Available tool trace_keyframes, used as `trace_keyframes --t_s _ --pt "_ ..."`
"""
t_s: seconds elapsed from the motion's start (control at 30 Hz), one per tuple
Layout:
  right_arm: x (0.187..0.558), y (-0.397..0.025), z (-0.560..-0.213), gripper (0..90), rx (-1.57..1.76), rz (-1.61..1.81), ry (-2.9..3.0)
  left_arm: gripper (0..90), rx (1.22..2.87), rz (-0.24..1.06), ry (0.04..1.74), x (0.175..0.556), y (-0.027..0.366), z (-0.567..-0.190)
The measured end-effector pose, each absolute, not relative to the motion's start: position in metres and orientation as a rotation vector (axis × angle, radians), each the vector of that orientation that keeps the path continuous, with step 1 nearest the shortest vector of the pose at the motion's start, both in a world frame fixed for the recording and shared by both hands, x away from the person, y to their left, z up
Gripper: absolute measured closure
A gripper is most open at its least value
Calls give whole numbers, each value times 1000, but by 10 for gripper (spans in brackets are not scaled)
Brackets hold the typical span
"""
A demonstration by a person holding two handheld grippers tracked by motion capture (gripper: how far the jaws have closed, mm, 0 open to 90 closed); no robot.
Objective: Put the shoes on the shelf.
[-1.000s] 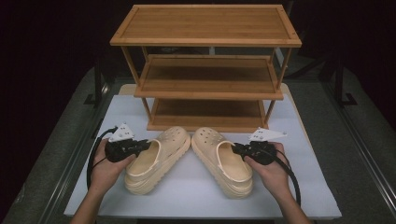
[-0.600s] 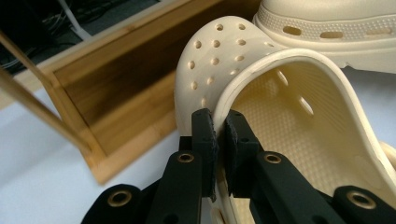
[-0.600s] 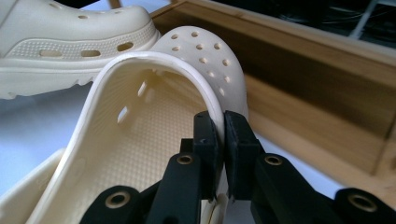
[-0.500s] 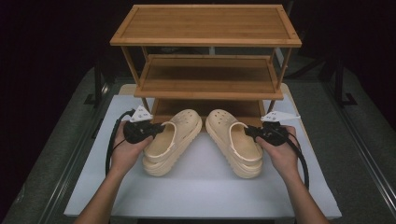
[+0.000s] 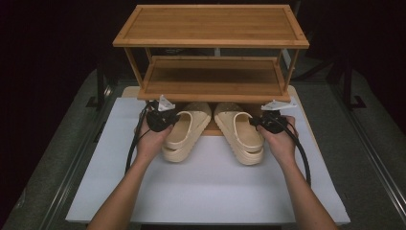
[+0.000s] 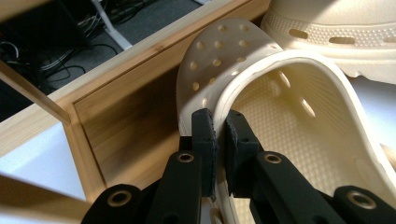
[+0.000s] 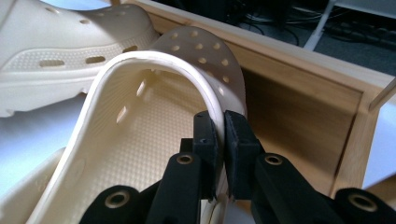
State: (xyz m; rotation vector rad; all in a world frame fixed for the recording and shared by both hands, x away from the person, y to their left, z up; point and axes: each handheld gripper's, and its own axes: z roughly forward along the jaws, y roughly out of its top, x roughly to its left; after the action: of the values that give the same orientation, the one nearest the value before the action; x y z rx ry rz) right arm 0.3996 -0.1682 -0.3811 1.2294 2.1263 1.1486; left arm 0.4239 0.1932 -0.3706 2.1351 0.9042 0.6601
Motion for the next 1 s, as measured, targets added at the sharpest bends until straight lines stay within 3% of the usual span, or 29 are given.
trace_keyframes --t_s 0.63,1.0 --pt "425 -150 -396 817 1254 1134 2053 832 2106 713 937 438 171 -384" --pt "418 -153 -391 709 1230 1151 2090 684 2094 638 931 437 175 -379"
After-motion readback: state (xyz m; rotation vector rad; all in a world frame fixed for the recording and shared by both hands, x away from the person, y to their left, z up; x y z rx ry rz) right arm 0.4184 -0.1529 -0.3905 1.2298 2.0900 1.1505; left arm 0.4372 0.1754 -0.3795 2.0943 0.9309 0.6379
